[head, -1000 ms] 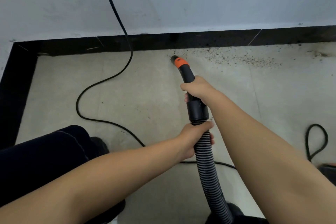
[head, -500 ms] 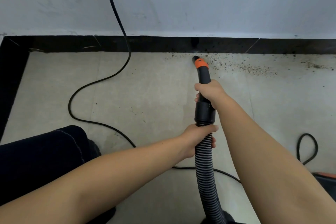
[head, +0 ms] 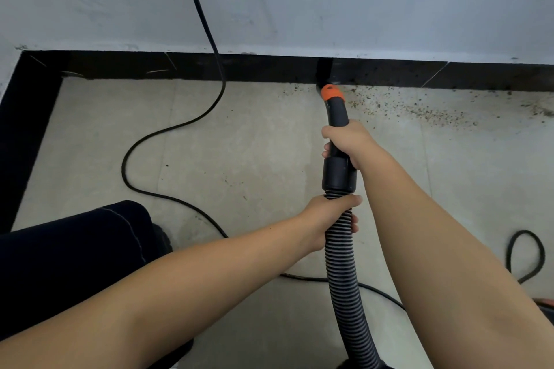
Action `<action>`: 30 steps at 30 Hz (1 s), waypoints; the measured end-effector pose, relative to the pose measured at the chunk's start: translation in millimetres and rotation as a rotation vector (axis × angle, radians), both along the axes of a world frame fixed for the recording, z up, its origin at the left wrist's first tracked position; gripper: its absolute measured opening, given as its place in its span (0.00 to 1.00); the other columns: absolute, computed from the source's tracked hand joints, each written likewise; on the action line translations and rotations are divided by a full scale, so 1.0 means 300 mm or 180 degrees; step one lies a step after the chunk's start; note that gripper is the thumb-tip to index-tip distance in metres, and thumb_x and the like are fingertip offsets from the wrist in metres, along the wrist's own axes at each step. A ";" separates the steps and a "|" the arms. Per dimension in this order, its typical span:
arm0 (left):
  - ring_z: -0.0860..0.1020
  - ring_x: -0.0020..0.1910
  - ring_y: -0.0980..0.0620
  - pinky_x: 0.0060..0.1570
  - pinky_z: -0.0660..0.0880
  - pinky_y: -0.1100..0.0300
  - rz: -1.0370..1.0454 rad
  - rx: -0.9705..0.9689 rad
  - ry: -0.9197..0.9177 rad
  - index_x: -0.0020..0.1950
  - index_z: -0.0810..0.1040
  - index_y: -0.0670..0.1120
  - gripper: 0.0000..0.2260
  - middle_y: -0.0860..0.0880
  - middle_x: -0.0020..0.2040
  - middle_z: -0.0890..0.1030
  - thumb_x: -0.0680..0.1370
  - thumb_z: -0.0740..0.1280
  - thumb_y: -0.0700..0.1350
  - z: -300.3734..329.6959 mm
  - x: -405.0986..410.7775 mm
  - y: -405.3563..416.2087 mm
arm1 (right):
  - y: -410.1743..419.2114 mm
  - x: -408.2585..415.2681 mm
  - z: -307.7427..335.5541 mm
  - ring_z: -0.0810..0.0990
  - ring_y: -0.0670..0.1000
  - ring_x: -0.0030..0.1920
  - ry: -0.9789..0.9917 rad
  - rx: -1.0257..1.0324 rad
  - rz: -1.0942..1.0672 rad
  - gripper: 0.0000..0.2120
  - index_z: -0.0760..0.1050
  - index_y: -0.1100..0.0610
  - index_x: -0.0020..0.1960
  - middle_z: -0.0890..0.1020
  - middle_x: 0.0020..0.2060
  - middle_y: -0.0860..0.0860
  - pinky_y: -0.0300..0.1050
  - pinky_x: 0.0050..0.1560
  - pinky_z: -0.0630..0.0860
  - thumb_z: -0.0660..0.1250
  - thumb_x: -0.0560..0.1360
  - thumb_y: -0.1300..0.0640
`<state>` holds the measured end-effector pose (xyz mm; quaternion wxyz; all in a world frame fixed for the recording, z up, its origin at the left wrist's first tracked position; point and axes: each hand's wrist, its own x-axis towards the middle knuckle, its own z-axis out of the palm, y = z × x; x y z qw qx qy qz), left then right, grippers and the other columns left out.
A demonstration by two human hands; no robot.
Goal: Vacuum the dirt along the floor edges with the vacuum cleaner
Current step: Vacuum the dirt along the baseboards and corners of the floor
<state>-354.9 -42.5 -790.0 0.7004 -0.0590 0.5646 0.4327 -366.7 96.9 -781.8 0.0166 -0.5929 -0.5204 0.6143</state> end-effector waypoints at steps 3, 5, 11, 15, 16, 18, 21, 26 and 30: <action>0.78 0.29 0.51 0.34 0.77 0.60 0.0050 -0.0024 0.0003 0.44 0.74 0.43 0.06 0.46 0.32 0.78 0.76 0.70 0.43 -0.005 -0.008 -0.009 | -0.010 -0.014 -0.006 0.76 0.50 0.21 0.0021 0.0002 0.0042 0.09 0.68 0.58 0.51 0.76 0.30 0.54 0.39 0.27 0.75 0.65 0.73 0.63; 0.78 0.29 0.51 0.34 0.77 0.61 0.0097 -0.0028 0.0005 0.44 0.74 0.43 0.06 0.46 0.32 0.78 0.76 0.70 0.43 -0.007 -0.008 -0.013 | -0.015 -0.020 -0.007 0.76 0.49 0.21 0.0044 -0.0005 0.0083 0.09 0.68 0.58 0.51 0.76 0.30 0.54 0.38 0.25 0.75 0.65 0.73 0.63; 0.77 0.28 0.51 0.33 0.77 0.61 0.0255 -0.0056 0.0010 0.44 0.74 0.43 0.06 0.47 0.32 0.77 0.76 0.70 0.43 -0.013 -0.021 -0.027 | -0.036 -0.060 -0.006 0.76 0.49 0.19 0.0037 -0.0004 0.0291 0.10 0.68 0.59 0.53 0.76 0.29 0.54 0.37 0.23 0.74 0.65 0.73 0.62; 0.78 0.27 0.52 0.33 0.77 0.61 0.0360 -0.0086 0.0024 0.47 0.75 0.43 0.07 0.47 0.31 0.78 0.75 0.70 0.43 -0.017 -0.039 -0.041 | -0.054 -0.096 -0.005 0.77 0.49 0.20 0.0014 0.0000 0.0433 0.11 0.69 0.59 0.54 0.77 0.29 0.54 0.38 0.22 0.74 0.65 0.73 0.62; 0.78 0.26 0.52 0.33 0.76 0.61 0.0381 -0.0083 0.0033 0.48 0.75 0.43 0.07 0.48 0.30 0.78 0.75 0.70 0.43 -0.017 -0.044 -0.044 | -0.057 -0.104 -0.005 0.77 0.49 0.20 0.0015 0.0000 0.0469 0.11 0.69 0.59 0.54 0.77 0.29 0.54 0.38 0.23 0.75 0.65 0.73 0.62; 0.78 0.26 0.52 0.33 0.76 0.61 0.0418 -0.0061 0.0033 0.47 0.75 0.43 0.07 0.48 0.29 0.78 0.75 0.70 0.43 -0.018 -0.052 -0.049 | -0.063 -0.115 -0.003 0.77 0.48 0.20 0.0011 0.0007 0.0522 0.11 0.69 0.59 0.54 0.77 0.29 0.54 0.38 0.23 0.75 0.65 0.73 0.62; 0.78 0.26 0.52 0.34 0.76 0.61 0.0409 -0.0053 0.0005 0.45 0.74 0.44 0.06 0.48 0.28 0.78 0.75 0.70 0.43 -0.014 -0.052 -0.052 | -0.067 -0.117 0.004 0.77 0.49 0.21 -0.0013 0.0011 0.0549 0.10 0.69 0.59 0.53 0.77 0.29 0.54 0.38 0.24 0.75 0.64 0.73 0.62; 0.78 0.26 0.52 0.31 0.77 0.63 0.0257 -0.0007 -0.0081 0.45 0.75 0.44 0.06 0.48 0.30 0.78 0.75 0.71 0.43 0.006 -0.025 -0.031 | -0.042 -0.067 0.018 0.77 0.48 0.20 -0.0110 0.0076 0.0364 0.10 0.69 0.59 0.53 0.77 0.31 0.55 0.37 0.23 0.74 0.65 0.73 0.62; 0.78 0.26 0.52 0.29 0.77 0.64 0.0078 0.0051 -0.0109 0.47 0.75 0.43 0.06 0.46 0.32 0.78 0.75 0.70 0.42 0.017 -0.003 -0.019 | -0.025 -0.012 0.027 0.77 0.50 0.23 -0.0148 0.0099 0.0112 0.10 0.68 0.59 0.54 0.77 0.32 0.55 0.39 0.27 0.75 0.65 0.74 0.62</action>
